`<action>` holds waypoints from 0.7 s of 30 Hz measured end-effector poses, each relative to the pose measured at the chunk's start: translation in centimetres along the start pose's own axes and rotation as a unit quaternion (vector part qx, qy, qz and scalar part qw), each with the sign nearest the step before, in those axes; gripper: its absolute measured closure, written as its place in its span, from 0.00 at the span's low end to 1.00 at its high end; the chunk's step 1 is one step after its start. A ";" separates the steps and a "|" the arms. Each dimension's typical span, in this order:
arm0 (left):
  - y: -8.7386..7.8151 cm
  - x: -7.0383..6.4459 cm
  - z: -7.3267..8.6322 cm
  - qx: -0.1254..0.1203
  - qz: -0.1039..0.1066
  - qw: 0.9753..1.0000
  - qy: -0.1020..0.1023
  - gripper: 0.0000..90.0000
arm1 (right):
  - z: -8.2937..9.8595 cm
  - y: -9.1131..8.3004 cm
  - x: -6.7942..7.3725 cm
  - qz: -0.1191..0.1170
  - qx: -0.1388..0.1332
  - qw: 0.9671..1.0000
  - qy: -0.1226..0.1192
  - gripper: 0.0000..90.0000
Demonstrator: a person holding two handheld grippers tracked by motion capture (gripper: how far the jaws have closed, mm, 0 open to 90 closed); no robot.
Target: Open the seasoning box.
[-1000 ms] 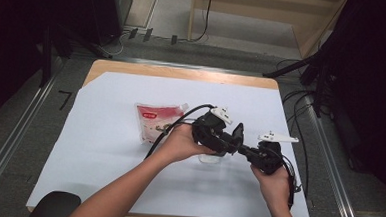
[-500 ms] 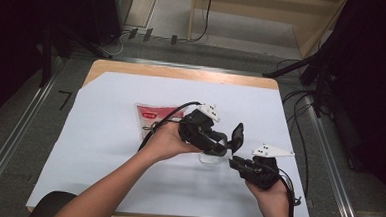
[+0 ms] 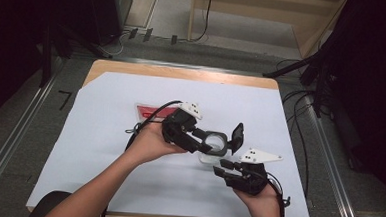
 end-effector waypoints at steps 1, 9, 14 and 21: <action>-0.3 0.1 0.2 -0.003 0.000 1.000 -0.002 0.53 | -0.1 0.1 0.3 -0.001 0.000 1.000 -0.003 0.68; -1.7 0.9 1.4 -0.004 -0.013 1.000 -0.008 0.50 | -0.4 1.1 2.2 -0.019 0.008 0.999 -0.032 0.64; -2.8 1.2 1.7 -0.004 -0.025 1.000 -0.006 0.50 | -0.9 2.2 3.2 -0.041 0.016 0.999 -0.028 0.65; -4.4 1.7 2.0 -0.016 -0.039 0.999 -0.010 0.50 | -1.1 4.1 4.1 -0.058 0.042 0.997 -0.020 0.64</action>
Point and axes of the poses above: each handheld gripper's, and its own axes: y roughly forward along the jaws, z roughly out of its underside, x roughly to its left, the point moved 6 cm from there along y, roughly forward along the jaws, and after that the axes turned 11 degrees about -x, right-handed, at the moved point
